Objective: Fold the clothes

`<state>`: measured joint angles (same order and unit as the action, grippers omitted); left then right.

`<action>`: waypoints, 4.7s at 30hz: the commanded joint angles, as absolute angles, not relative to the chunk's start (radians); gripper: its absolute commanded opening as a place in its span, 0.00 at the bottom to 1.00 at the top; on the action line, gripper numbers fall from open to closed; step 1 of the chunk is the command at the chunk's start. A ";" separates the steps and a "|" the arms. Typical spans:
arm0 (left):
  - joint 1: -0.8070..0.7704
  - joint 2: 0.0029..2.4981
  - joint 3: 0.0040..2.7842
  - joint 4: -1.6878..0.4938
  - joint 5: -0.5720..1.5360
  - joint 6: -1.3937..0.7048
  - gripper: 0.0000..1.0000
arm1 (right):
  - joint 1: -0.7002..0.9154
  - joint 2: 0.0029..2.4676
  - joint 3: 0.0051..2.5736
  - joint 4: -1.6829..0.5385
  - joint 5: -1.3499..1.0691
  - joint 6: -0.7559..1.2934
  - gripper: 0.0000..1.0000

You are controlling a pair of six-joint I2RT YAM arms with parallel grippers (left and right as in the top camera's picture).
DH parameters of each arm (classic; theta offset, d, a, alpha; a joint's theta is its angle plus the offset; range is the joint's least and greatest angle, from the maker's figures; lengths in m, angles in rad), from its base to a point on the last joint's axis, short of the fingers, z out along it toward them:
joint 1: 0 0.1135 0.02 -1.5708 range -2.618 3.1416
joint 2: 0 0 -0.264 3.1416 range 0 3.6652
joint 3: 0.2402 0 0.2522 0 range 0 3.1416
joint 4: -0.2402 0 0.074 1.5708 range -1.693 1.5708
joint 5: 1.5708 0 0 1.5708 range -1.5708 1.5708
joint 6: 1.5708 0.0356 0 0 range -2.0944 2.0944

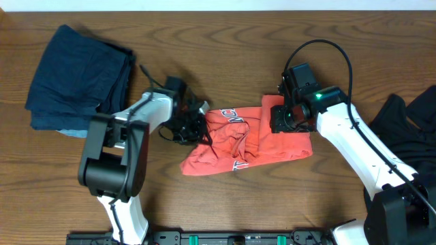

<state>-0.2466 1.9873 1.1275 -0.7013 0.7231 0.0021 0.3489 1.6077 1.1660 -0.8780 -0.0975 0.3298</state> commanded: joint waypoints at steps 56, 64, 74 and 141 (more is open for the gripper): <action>-0.424 1.644 1.678 -1.257 0.014 -0.178 0.75 | 0.449 1.610 1.174 -0.527 -0.456 0.104 0.77; -0.318 1.647 1.642 -1.253 0.018 -0.178 0.57 | 0.628 1.640 1.174 -0.477 -0.097 0.064 0.86; -0.311 1.647 1.640 -1.260 0.018 -0.178 0.57 | 0.572 1.718 1.174 -0.486 0.035 0.301 0.01; -0.312 1.402 1.023 -0.709 0.402 -0.174 0.10 | 0.577 1.711 1.176 -0.460 0.134 0.118 0.50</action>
